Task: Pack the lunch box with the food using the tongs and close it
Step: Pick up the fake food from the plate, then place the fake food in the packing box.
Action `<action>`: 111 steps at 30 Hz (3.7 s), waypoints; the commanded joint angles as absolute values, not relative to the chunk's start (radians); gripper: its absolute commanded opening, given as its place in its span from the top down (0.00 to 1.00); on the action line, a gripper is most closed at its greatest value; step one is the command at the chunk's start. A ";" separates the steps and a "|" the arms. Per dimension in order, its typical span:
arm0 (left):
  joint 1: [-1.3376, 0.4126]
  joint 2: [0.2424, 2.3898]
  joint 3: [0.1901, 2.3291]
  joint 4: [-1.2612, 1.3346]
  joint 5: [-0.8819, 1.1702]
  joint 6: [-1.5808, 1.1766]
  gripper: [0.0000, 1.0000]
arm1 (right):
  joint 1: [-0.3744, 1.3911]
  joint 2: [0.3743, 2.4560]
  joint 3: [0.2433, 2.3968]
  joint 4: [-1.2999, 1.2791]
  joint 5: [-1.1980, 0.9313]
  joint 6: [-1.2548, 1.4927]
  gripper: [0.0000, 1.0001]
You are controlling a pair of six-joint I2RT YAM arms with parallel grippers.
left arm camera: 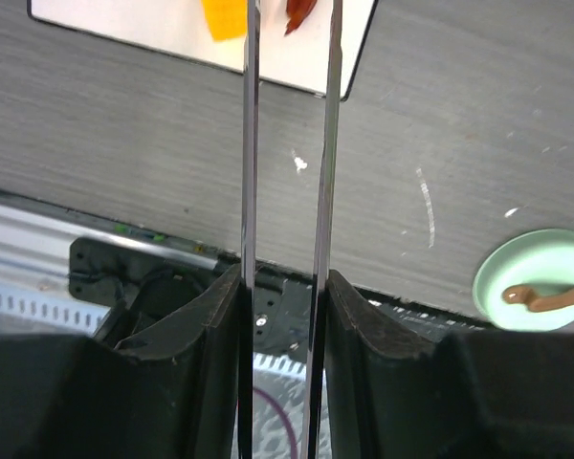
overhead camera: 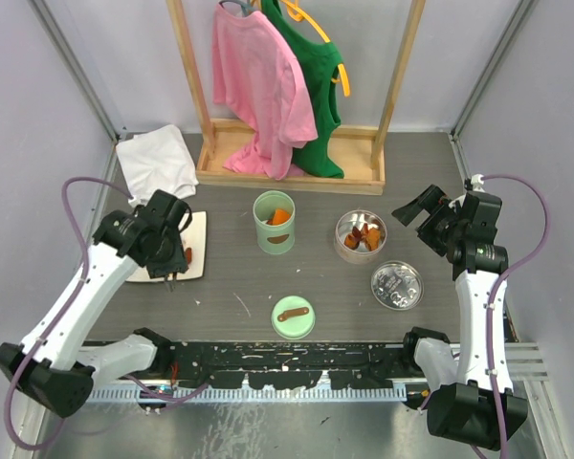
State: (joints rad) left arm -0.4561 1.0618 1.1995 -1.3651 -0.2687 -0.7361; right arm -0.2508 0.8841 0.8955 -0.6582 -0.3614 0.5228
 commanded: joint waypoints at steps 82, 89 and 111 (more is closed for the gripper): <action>-0.428 1.129 1.551 -1.232 0.067 -0.677 0.87 | -0.254 0.870 0.916 -0.609 -0.376 0.525 0.00; -0.720 1.302 1.660 -1.064 0.024 -0.713 0.86 | -0.254 0.875 0.919 -0.608 -0.371 0.524 0.00; -1.024 1.906 2.003 -0.935 -0.078 -0.571 0.84 | -0.254 0.860 0.968 -0.667 -0.282 0.473 0.00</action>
